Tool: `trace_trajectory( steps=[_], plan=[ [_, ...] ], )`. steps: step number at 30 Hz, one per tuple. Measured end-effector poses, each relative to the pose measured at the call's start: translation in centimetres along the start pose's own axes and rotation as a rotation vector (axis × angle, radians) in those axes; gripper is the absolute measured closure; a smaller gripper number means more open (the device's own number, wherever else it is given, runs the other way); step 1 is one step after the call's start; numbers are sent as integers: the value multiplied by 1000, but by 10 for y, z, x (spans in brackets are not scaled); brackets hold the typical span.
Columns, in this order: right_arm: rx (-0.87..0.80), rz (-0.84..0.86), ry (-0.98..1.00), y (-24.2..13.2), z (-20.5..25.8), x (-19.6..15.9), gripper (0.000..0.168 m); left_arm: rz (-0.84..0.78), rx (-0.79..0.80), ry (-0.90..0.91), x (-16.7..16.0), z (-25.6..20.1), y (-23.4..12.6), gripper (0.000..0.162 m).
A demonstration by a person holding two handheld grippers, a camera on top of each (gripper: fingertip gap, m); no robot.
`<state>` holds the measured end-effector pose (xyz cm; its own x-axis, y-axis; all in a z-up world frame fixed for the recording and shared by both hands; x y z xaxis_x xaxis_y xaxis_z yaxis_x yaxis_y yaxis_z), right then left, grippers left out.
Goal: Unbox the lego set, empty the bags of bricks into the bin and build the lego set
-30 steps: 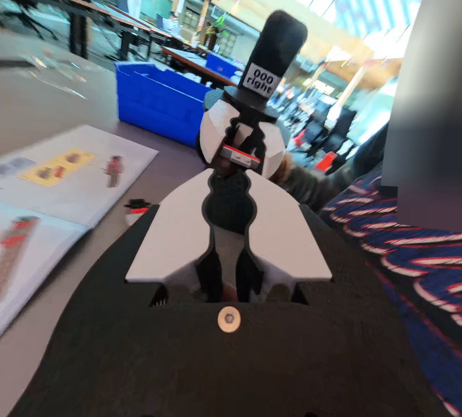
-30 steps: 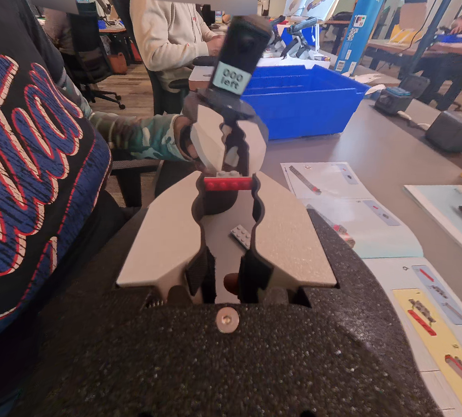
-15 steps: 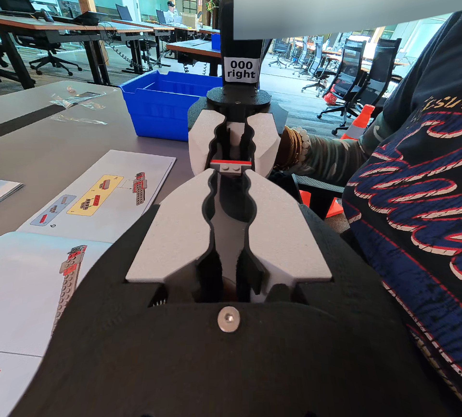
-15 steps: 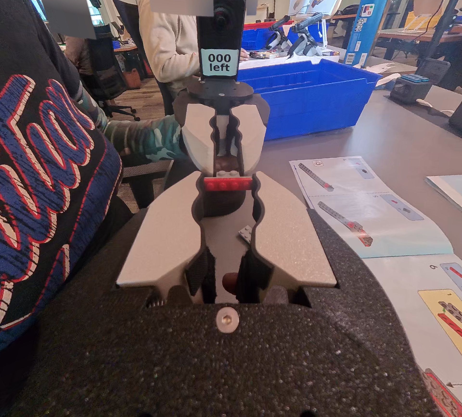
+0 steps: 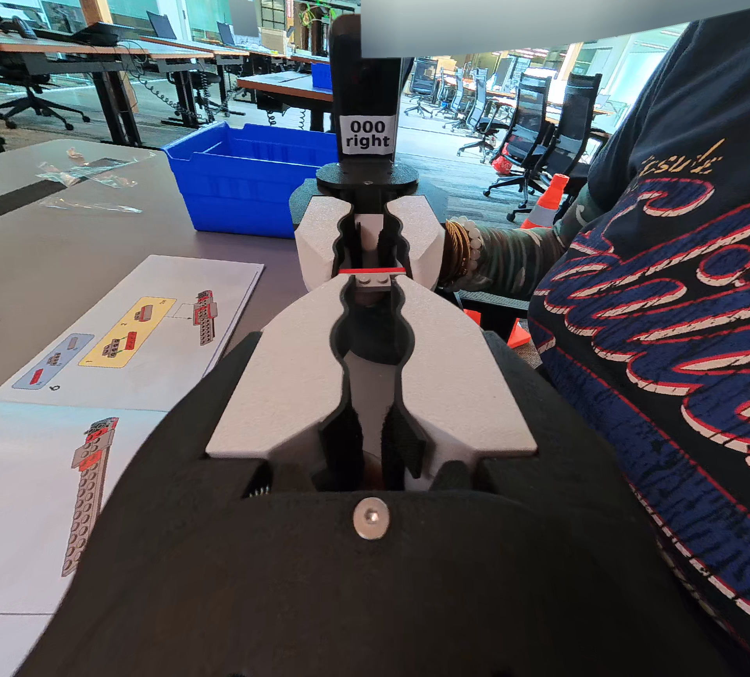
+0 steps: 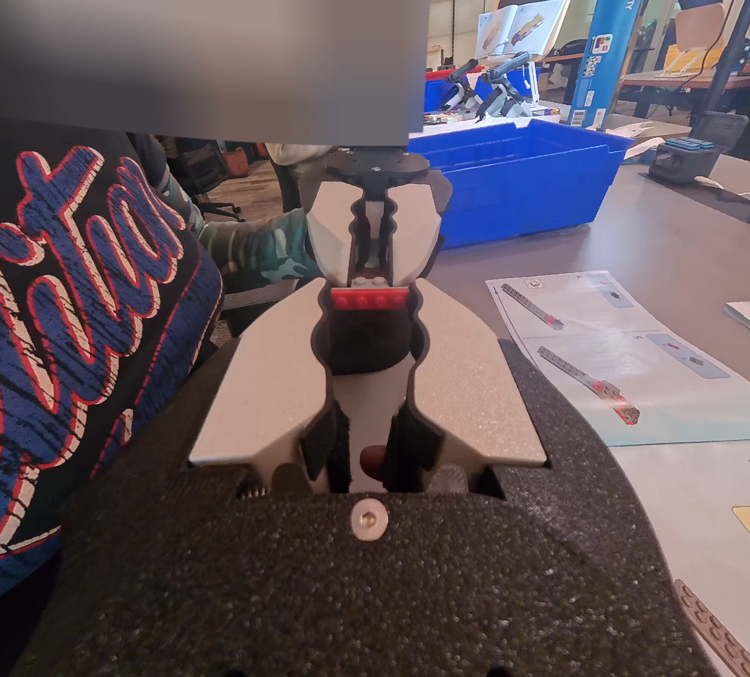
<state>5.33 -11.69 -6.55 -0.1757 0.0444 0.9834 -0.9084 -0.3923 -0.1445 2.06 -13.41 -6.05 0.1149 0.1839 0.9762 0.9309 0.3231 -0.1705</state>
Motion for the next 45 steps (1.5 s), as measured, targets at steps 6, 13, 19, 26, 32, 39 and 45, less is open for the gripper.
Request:
trace_trajectory(
  steps=[6, 13, 19, 26, 32, 39, 45],
  plan=[
    [-9, -34, -12, 1, 2, 4, 133, -19, 0, 20, 4, -2, -2, 146],
    [-20, -83, -10, 5, 8, 10, 130, -48, 28, 49, 11, -7, -6, 144],
    [-14, -85, -44, 7, 14, 13, 132, -54, 1, 69, 13, -14, -9, 146],
    [40, -144, -19, -4, 15, 24, 133, -100, -17, 93, 19, -15, -20, 146],
    [16, -121, -78, 1, 16, 25, 136, -110, -34, 91, 20, -17, -23, 146],
    [-36, -147, -111, 0, 14, 28, 136, -98, 32, 101, 22, -13, -25, 143],
    [-33, -129, -116, 2, 14, 27, 136, -77, 33, 115, 20, -14, -24, 145]
  ],
)
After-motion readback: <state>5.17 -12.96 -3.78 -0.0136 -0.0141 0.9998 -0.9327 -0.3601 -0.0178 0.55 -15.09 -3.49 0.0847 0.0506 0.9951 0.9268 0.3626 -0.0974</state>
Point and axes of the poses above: each gripper's, where its closed fingertips meet, y out along the fingers, x out of its top, z = x × y across the jaws, the point moved 3 cm from there along -y, back along the fingers, and after that the axes turned 6 degrees about z, right-handed, at the moved point
